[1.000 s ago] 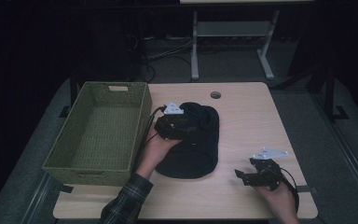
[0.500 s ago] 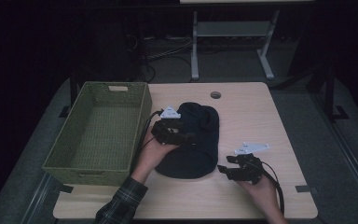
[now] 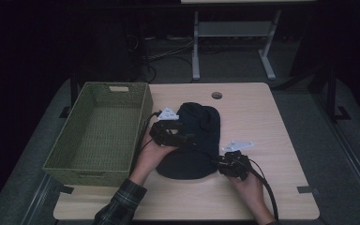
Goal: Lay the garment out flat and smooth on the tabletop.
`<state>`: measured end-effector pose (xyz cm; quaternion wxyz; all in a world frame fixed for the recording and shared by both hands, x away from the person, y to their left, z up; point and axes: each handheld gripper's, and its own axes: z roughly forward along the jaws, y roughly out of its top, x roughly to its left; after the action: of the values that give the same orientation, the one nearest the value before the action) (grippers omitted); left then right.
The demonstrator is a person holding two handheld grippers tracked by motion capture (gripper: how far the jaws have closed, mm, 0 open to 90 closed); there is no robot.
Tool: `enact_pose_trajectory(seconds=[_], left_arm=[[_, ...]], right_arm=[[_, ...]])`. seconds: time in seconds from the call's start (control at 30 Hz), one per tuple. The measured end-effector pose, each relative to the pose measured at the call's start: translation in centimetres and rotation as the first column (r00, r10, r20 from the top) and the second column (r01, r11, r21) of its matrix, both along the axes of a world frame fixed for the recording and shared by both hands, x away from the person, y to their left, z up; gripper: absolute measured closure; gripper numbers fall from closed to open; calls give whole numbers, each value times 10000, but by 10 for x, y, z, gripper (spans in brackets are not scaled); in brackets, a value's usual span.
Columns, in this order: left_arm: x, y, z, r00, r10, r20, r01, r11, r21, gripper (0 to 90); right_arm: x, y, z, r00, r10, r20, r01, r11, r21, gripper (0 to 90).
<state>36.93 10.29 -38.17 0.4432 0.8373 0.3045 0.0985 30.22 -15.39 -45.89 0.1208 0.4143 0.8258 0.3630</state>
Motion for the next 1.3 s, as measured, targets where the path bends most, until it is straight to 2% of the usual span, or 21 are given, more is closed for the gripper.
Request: enact_pose_trajectory(seconds=[0.07,0.13,0.5,0.67,0.8,0.93,1.1,1.17,1.2,1.3], left_arm=[[0,0,-1,10000,1,0,-1,10000,26,317],[-1,-1,-1,10000,-11,-5,11,10000,16,317],[-10,1,1,9999,-129,58,128,9998,166,317],[-23,-1,-5,9992,-391,-36,392,9986,365,327],[-37,-6,-15,9971,-722,-222,736,9949,687,342],[-50,-6,-28,9950,-905,-415,939,9915,904,399],[-67,-7,-55,9856,-1317,-1061,1447,9813,1266,499],[-70,-6,-62,9807,-1424,-1339,1600,9783,1316,574],[-71,-6,-65,9788,-1481,-1418,1687,9746,1469,602],[-75,-4,-70,9733,-1578,-1668,1837,9710,1532,719]], right_arm=[[-1,-2,2,10000,22,90,-21,10000,-75,798],[-1,-6,3,9998,132,120,-130,9998,-135,832],[-5,-34,11,9991,422,41,-420,9980,-470,846],[-11,-47,14,9986,527,19,-525,9969,-581,845],[-16,-59,13,9986,535,-33,-536,9978,-400,844],[-20,-66,12,9985,535,-70,-537,9980,-320,843],[-27,-70,10,9980,614,-151,-617,9979,-219,843],[-29,-70,9,9977,656,-183,-660,9976,-205,843],[-31,-70,9,9977,623,-265,-628,9979,-184,843],[-34,-69,7,9968,747,-271,-751,9970,-163,843]])
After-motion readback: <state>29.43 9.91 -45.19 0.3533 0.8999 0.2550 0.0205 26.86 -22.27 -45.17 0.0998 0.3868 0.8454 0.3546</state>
